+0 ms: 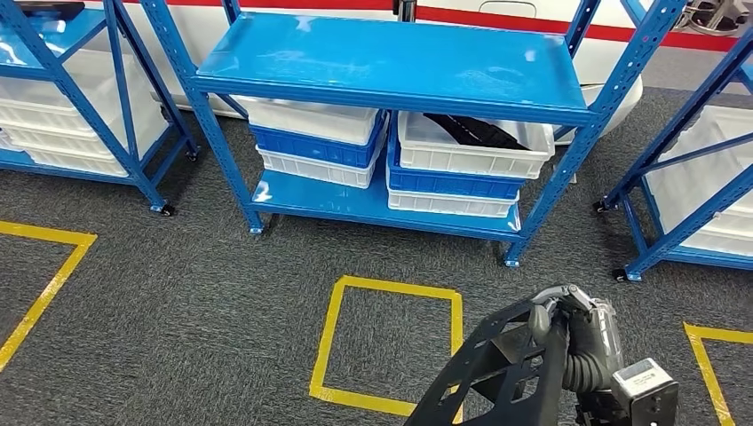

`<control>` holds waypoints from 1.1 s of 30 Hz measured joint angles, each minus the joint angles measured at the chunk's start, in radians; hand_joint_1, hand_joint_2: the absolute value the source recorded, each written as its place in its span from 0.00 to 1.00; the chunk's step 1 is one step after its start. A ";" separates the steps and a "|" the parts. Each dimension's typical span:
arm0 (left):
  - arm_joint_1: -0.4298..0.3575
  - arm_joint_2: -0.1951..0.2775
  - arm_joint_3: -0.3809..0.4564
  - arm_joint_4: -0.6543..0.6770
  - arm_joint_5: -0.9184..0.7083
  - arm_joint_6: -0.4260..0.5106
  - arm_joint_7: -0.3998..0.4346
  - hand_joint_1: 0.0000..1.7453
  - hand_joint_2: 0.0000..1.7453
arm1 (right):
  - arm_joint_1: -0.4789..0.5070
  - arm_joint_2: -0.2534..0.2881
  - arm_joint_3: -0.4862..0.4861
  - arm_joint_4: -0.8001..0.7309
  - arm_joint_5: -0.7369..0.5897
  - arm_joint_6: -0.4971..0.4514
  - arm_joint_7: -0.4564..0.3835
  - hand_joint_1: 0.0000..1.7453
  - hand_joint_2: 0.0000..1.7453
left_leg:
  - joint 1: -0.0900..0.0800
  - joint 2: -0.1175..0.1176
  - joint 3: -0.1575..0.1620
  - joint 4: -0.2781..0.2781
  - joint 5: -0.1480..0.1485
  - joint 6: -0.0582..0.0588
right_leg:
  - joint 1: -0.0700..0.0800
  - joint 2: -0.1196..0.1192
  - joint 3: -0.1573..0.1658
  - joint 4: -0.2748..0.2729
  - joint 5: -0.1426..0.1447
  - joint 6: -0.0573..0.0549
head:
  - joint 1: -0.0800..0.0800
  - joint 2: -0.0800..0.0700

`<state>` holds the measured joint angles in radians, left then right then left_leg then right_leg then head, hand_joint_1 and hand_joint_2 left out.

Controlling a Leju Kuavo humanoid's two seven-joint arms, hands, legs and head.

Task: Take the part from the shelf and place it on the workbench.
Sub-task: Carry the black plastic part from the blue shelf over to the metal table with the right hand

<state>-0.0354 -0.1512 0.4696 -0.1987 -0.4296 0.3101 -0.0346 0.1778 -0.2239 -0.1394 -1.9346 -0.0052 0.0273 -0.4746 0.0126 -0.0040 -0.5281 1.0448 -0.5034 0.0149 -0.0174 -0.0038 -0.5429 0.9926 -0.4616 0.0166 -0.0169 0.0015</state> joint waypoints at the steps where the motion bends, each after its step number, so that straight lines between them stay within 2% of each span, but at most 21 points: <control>1: 0.000 0.000 0.000 0.000 -0.001 0.000 0.000 0.00 0.00 | 0.002 0.001 -0.003 -0.004 0.000 0.000 0.000 1.00 1.00 | -0.002 0.000 0.010 -0.021 0.001 0.005 | 0.002 0.000 -0.004 0.002 0.003 0.005 | 0.000 0.000; 3: 0.000 0.001 0.000 0.000 -0.001 0.001 0.001 0.00 0.00 | 0.005 0.002 -0.007 -0.012 0.001 -0.001 0.000 1.00 1.00 | -0.007 0.000 0.002 -0.029 0.009 0.019 | 0.007 0.000 -0.011 0.001 0.012 0.021 | 0.001 0.000; 5: 0.000 0.001 0.001 0.000 -0.001 0.001 0.002 0.00 0.00 | 0.006 0.003 -0.010 -0.018 0.001 -0.001 0.000 1.00 1.00 | -0.006 0.004 -0.007 -0.039 0.024 0.038 | 0.007 0.001 -0.029 0.024 -0.003 0.029 | 0.002 0.000; 6: 0.000 0.001 0.002 0.000 -0.001 0.001 0.002 0.00 0.00 | 0.007 0.003 -0.011 -0.019 0.001 -0.001 0.000 1.00 1.00 | -0.005 0.005 -0.013 -0.044 0.033 0.046 | 0.006 0.001 -0.049 0.064 -0.029 0.027 | 0.003 0.000; 8: 0.000 0.001 0.004 0.000 -0.001 0.001 0.003 0.00 0.00 | 0.007 0.004 -0.013 -0.019 0.001 -0.002 0.000 1.00 1.00 | -0.005 0.007 -0.034 -0.044 0.049 0.054 | 0.004 0.001 -0.106 0.196 -0.101 0.022 | 0.005 0.000; 9: 0.000 0.001 0.005 0.000 -0.001 0.001 0.004 0.00 0.00 | 0.007 0.005 -0.013 -0.018 0.000 -0.002 0.000 1.00 1.00 | -0.006 0.008 -0.045 -0.044 0.056 0.055 | 0.003 0.001 -0.129 0.259 -0.129 0.023 | 0.005 0.000; 10: 0.000 0.001 0.006 0.000 0.000 0.001 0.005 0.00 0.00 | 0.007 0.005 -0.013 -0.017 0.000 -0.002 0.000 1.00 1.00 | -0.007 0.008 -0.056 -0.043 0.064 0.054 | 0.003 0.001 -0.136 0.292 -0.143 0.028 | 0.005 0.000; 11: 0.000 0.001 0.007 0.000 0.000 0.001 0.006 0.00 0.00 | 0.006 0.005 -0.013 -0.015 -0.001 -0.001 0.000 1.00 1.00 | -0.007 0.008 -0.065 -0.043 0.072 0.053 | 0.003 0.001 -0.120 0.280 -0.139 0.035 | 0.005 0.000; 12: 0.000 0.001 0.008 0.000 0.000 0.001 0.007 0.00 0.00 | 0.004 0.005 -0.013 -0.014 -0.003 -0.001 0.000 1.00 1.00 | -0.007 0.007 -0.072 -0.042 0.078 0.051 | 0.003 0.001 -0.081 0.227 -0.123 0.043 | 0.005 0.000; 14: 0.000 0.001 0.011 0.000 0.000 0.002 0.007 0.00 0.00 | -0.005 0.005 -0.014 -0.009 -0.006 0.001 0.000 1.00 1.00 | -0.009 0.007 -0.082 -0.041 0.090 0.043 | 0.004 0.001 0.021 0.064 -0.081 0.048 | 0.005 0.000; 16: 0.000 0.000 0.013 0.000 0.001 0.003 0.008 0.00 0.00 | -0.014 0.004 -0.014 -0.005 -0.008 0.002 -0.001 1.00 1.00 | -0.013 0.007 -0.086 -0.040 0.098 0.033 | 0.009 0.002 0.066 -0.024 -0.058 0.035 | 0.003 0.000; 19: 0.001 -0.002 0.015 0.000 0.002 0.004 0.010 0.00 0.00 | -0.020 0.006 -0.013 0.001 -0.006 0.001 -0.002 1.00 1.00 | -0.009 0.006 -0.091 -0.039 0.105 0.015 | 0.009 0.001 0.059 -0.030 -0.041 0.009 | 0.001 0.000; 20: 0.001 -0.002 0.015 0.000 0.002 0.004 0.011 0.00 0.00 | -0.022 0.007 -0.012 0.002 -0.003 0.000 -0.003 1.00 1.00 | -0.007 0.005 -0.099 -0.024 0.091 0.009 | 0.006 0.000 0.057 -0.032 -0.033 0.000 | 0.000 0.000; 22: 0.001 -0.002 0.018 0.000 0.005 0.004 0.014 0.00 0.00 | -0.028 0.011 -0.009 0.005 0.005 -0.003 -0.005 1.00 1.00 | -0.003 0.003 -0.136 0.067 0.019 -0.001 | -0.002 -0.003 0.050 -0.033 -0.018 -0.016 | -0.003 0.000; 24: 0.002 -0.002 0.022 0.000 0.008 0.006 0.016 0.00 0.00 | -0.036 0.018 -0.004 0.010 0.015 -0.005 -0.003 1.00 1.00 | -0.001 0.003 -0.183 0.204 -0.062 -0.011 | -0.001 -0.005 0.035 -0.031 -0.007 -0.021 | -0.006 0.000; 25: 0.002 -0.002 0.025 0.000 0.010 0.006 0.018 0.00 0.00 | -0.043 0.022 0.000 0.014 0.019 -0.006 -0.001 1.00 1.00 | 0.000 0.003 -0.193 0.247 -0.078 -0.014 | -0.001 -0.005 0.028 -0.029 -0.003 -0.021 | -0.006 0.000; 26: 0.002 -0.002 0.027 0.000 0.011 0.007 0.018 0.00 0.00 | -0.051 0.024 0.005 0.020 0.023 -0.007 0.002 1.00 1.00 | 0.001 0.003 -0.185 0.252 -0.076 -0.016 | -0.001 -0.004 0.022 -0.026 0.000 -0.019 | -0.007 0.000; 27: 0.002 -0.002 0.029 0.000 0.013 0.009 0.019 0.00 0.00 | -0.062 0.027 0.010 0.027 0.027 -0.007 0.005 1.00 1.00 | 0.003 0.003 -0.155 0.214 -0.056 -0.016 | -0.001 -0.004 0.017 -0.023 0.002 -0.017 | -0.006 0.000; 30: 0.001 -0.003 0.037 0.000 0.020 0.016 0.019 0.00 0.00 | -0.105 0.031 0.026 0.053 0.033 -0.007 0.011 1.00 1.00 | 0.004 0.002 -0.036 0.015 0.012 -0.008 | 0.004 -0.003 0.005 -0.008 0.004 -0.011 | -0.006 0.000; 31: 0.001 -0.004 0.041 0.000 0.023 0.019 0.018 0.00 0.00 | -0.123 0.032 0.031 0.064 0.033 -0.006 0.012 1.00 1.00 | 0.002 0.001 -0.021 -0.018 0.020 -0.002 | 0.006 -0.003 -0.001 -0.005 0.006 -0.006 | -0.005 0.000; 33: 0.001 -0.005 0.048 0.000 0.028 0.024 0.015 0.00 0.00 | -0.158 0.031 0.042 0.089 0.034 -0.004 0.013 1.00 1.00 | -0.004 0.001 -0.025 -0.029 0.026 0.012 | 0.009 -0.002 -0.010 -0.004 0.014 0.008 | -0.004 0.000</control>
<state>-0.0340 -0.1566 0.5171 -0.1984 -0.4018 0.3342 -0.0194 0.0203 -0.1925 -0.0976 -1.8458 0.0286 0.0235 -0.4611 0.0086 -0.0032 -0.5529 1.0157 -0.4770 0.0267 -0.0079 -0.0062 -0.5533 0.9885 -0.4478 0.0251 -0.0213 0.0015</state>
